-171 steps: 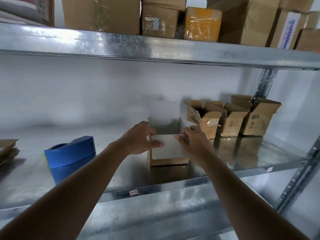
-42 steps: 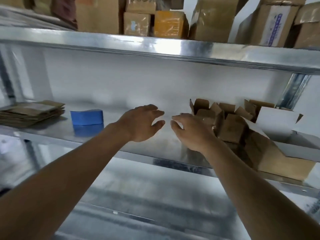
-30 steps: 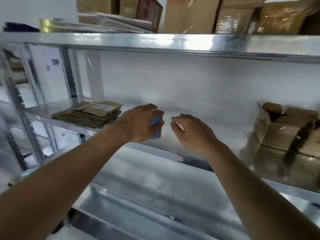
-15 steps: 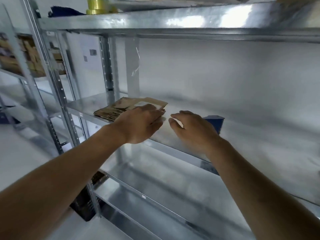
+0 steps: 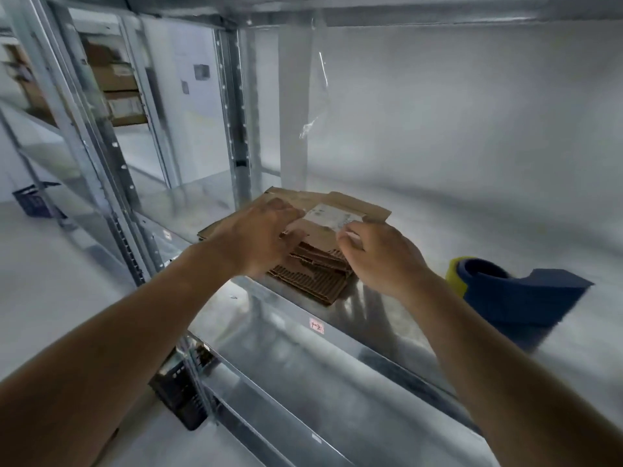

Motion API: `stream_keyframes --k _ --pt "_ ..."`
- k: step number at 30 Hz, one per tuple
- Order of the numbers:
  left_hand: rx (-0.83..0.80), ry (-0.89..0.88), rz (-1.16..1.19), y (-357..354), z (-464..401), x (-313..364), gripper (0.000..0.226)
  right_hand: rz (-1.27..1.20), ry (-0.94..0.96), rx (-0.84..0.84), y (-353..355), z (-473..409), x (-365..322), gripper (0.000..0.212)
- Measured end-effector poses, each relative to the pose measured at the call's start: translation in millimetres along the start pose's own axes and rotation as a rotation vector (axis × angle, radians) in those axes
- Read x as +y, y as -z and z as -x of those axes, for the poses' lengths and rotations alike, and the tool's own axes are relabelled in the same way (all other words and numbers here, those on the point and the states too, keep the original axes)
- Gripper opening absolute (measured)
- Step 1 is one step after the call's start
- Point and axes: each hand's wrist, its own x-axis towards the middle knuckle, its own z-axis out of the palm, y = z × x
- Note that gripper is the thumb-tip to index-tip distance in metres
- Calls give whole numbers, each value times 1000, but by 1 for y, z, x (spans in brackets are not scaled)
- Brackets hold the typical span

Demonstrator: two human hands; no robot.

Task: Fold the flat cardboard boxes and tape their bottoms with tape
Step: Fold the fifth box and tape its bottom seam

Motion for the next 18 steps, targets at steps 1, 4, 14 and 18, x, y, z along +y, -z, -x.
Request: stream_keyframes --k 1,4,14,18 --pt "0 -1 12 -2 -9 -8 51 3 -16 4 -3 -9 -1 49" --pt "-15 -20 23 -8 -32 -31 52 23 -80 33 -12 -33 -2 49" --pt "-224 -208 -7 -31 -109 -85 55 -43 -434 182 -44 -71 -26 43" --pt "-220 -239 24 -39 -127 -98 81 -86 -516 350 -47 -73 -38 41"
